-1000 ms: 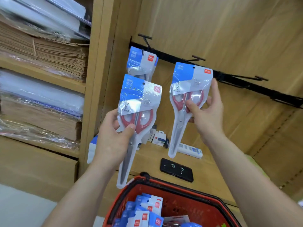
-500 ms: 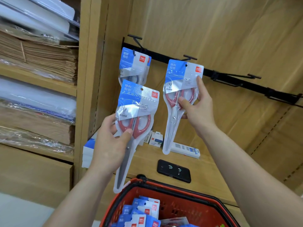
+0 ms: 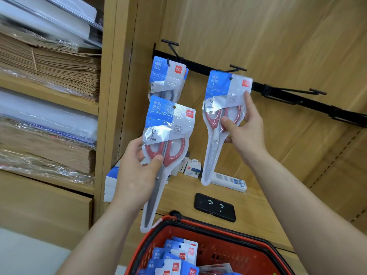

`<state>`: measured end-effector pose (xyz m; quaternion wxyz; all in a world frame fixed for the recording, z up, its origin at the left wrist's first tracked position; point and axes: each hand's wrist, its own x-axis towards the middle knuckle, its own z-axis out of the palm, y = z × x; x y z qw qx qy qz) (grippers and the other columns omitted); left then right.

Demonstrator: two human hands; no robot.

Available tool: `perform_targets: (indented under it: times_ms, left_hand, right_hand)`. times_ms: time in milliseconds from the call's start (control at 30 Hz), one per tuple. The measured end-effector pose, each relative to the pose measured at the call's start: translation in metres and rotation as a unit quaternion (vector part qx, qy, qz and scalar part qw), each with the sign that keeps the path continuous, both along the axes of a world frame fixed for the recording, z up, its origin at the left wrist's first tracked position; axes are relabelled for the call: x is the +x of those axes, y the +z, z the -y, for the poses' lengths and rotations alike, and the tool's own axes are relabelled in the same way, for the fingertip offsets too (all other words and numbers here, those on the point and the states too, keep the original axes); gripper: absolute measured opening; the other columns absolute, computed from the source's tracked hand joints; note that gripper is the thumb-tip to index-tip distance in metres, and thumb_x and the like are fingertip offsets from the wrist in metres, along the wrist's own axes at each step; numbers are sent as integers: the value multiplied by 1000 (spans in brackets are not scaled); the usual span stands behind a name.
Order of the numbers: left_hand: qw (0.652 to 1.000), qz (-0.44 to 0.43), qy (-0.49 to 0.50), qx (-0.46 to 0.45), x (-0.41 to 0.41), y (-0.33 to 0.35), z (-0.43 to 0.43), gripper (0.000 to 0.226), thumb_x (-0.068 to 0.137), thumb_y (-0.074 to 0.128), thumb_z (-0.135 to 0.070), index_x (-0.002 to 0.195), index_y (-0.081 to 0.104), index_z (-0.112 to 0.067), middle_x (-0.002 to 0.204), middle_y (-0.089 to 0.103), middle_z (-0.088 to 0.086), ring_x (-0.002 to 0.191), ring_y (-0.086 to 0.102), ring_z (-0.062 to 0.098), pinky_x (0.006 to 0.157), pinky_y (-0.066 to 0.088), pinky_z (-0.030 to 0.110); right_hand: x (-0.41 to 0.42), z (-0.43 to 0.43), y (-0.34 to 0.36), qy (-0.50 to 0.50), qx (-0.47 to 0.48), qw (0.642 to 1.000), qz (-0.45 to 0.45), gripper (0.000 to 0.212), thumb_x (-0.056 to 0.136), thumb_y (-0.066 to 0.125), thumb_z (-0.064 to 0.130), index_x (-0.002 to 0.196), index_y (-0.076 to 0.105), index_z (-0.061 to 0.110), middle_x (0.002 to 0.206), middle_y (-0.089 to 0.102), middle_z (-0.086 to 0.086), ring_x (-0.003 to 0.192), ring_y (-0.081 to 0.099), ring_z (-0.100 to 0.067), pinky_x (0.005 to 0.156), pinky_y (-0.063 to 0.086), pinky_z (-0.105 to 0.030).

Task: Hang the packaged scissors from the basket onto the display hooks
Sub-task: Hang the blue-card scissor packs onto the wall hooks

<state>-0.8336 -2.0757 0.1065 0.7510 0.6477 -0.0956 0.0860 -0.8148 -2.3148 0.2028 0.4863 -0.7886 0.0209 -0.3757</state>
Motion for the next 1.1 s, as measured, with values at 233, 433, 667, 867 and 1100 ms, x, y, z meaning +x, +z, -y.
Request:
perform_targets:
  times_ms: [233, 433, 667, 867, 1100]
  left_hand:
    - [1000, 7, 3, 1, 1, -1, -1, 39, 99, 67, -10, 129, 54, -32, 111, 71, -14, 87, 65, -19, 56, 46, 2]
    - [1000, 11, 1, 5, 1, -3, 3, 40, 98, 68, -9, 132, 56, -27, 112, 71, -12, 95, 66, -14, 59, 49, 5]
    - [1000, 4, -28, 7, -3, -6, 12, 37, 96, 71, -17, 128, 59, -33, 110, 74, -10, 99, 72, 5, 68, 54, 20]
    - [998, -13, -49, -26, -14, -6, 25, 32, 94, 75, -18, 120, 65, -34, 102, 79, -6, 97, 76, 14, 80, 62, 41]
    - [998, 21, -45, 37, -16, -2, 28, 34, 96, 71, -26, 122, 62, -46, 101, 76, -23, 90, 74, 6, 89, 60, 42]
  right_hand:
    - [9, 2, 3, -2, 13, 1000, -9, 89, 92, 72, 3, 161, 26, 34, 145, 57, 13, 123, 65, -10, 93, 60, -53]
    - [24, -9, 7, -34, -9, 994, -100, 87, 95, 68, 8, 162, 20, 37, 145, 54, 8, 121, 63, -19, 85, 63, -47]
    - [-38, -47, -18, 54, -33, 994, -91, 44, 101, 62, 21, 142, 55, 36, 112, 65, 10, 98, 70, -12, 83, 62, -39]
    - [-59, -75, -42, 133, 43, 987, -77, 58, 96, 68, 0, 145, 53, 27, 129, 68, 5, 112, 71, -17, 85, 61, -28]
    - [-48, -42, -22, 45, -5, 999, -2, 69, 92, 70, 1, 149, 50, 33, 135, 60, 21, 130, 59, -12, 106, 53, -44]
